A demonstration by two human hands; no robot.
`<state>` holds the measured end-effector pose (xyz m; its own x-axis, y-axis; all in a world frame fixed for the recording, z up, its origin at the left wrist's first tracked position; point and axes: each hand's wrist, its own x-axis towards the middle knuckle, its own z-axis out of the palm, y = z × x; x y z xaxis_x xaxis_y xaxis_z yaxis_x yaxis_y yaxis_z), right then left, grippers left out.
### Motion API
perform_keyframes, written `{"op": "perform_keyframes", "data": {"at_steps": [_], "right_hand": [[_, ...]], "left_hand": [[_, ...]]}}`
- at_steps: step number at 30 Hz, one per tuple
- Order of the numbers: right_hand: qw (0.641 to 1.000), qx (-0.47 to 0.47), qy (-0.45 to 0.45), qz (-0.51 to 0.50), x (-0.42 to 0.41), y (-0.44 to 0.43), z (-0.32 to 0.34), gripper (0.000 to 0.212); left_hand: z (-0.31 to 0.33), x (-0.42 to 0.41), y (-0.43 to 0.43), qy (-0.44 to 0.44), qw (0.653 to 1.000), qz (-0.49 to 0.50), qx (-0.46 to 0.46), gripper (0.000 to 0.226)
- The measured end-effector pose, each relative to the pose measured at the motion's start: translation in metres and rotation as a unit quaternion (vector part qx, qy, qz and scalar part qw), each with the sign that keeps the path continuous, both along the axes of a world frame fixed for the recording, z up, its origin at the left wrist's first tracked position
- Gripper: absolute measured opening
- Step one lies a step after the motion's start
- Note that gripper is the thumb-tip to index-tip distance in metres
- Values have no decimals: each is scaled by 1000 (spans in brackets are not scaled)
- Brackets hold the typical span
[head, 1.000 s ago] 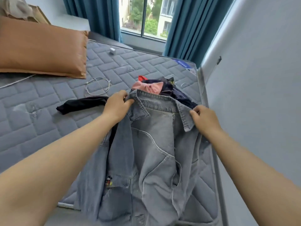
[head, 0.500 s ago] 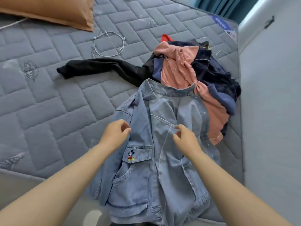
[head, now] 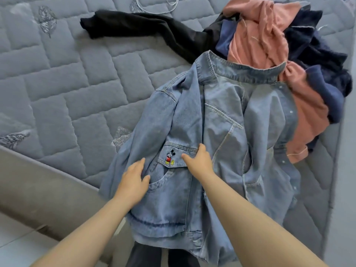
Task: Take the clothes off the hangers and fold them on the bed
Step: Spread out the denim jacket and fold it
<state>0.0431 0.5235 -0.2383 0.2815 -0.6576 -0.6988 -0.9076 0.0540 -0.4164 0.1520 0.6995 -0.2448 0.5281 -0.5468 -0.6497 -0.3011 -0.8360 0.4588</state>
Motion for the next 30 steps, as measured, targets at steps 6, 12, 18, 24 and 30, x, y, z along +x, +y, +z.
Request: {"op": "perform_keyframes", "data": {"at_steps": [6, 12, 18, 24, 30], "right_hand": [[1000, -2, 6, -11, -20, -14, -4, 10], [998, -48, 12, 49, -68, -35, 23, 10], [987, -19, -85, 137, -27, -19, 43, 25], [986, 26, -138, 88, 41, -10, 35, 30], [991, 48, -126, -7, 136, -18, 4, 41]], "left_hand": [[-2, 18, 3, -53, 988, -37, 137, 82], [13, 22, -2, -99, 992, -16, 80, 67], [30, 0, 0, -140, 981, 130, 31, 55], [7, 27, 3, -76, 985, 129, 82, 83], [-24, 68, 25, -67, 987, 74, 122, 21]]}}
